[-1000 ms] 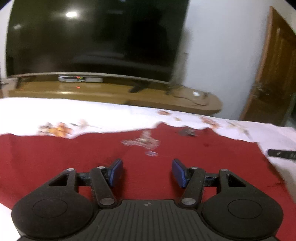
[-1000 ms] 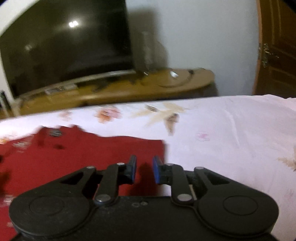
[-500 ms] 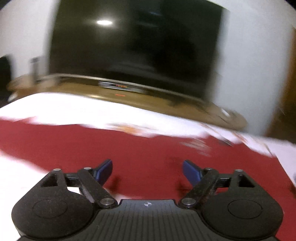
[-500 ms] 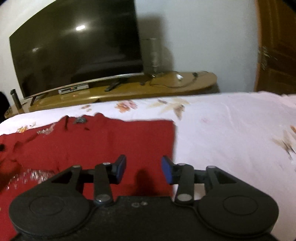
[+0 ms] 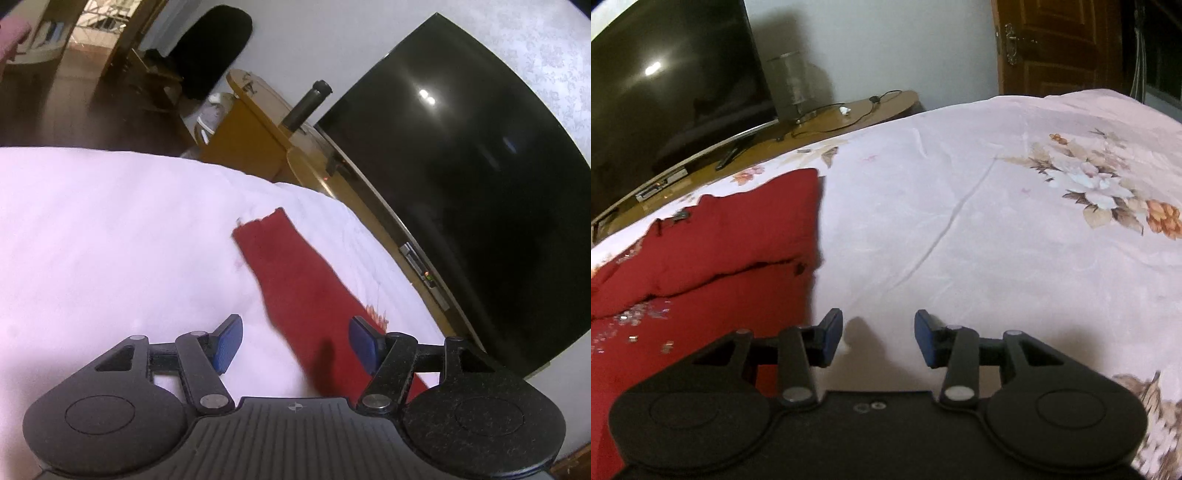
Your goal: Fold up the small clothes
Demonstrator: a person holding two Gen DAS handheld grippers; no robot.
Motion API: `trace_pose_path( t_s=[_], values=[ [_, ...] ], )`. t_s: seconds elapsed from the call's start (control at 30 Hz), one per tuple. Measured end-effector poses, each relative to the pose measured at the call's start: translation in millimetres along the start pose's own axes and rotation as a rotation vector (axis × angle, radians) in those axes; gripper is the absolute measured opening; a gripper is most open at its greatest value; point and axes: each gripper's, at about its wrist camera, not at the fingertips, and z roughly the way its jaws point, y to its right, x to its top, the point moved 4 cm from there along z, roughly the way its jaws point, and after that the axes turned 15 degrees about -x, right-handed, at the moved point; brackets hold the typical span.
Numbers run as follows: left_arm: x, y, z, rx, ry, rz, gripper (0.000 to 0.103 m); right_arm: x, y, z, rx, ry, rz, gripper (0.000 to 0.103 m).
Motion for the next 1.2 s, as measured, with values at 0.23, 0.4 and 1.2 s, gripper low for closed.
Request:
trace_pose_path(
  t_s=[0.23, 0.4, 1.2],
  values=[
    [14, -1, 42, 0.030, -0.059, 0.017, 0.037, 6, -12, -22, -0.015, 0.030, -0.030, 0.042],
    [19, 0, 38, 0.140, -0.097, 0.090, 0.004, 5, -2, -33, -0.025, 0.046, 0.000, 0.042],
    [-385, 417, 85, -0.435, -0.516, 0.788, 0.004, 6, 42, -29, 0.056, 0.108, -0.009, 0.043]
  ],
)
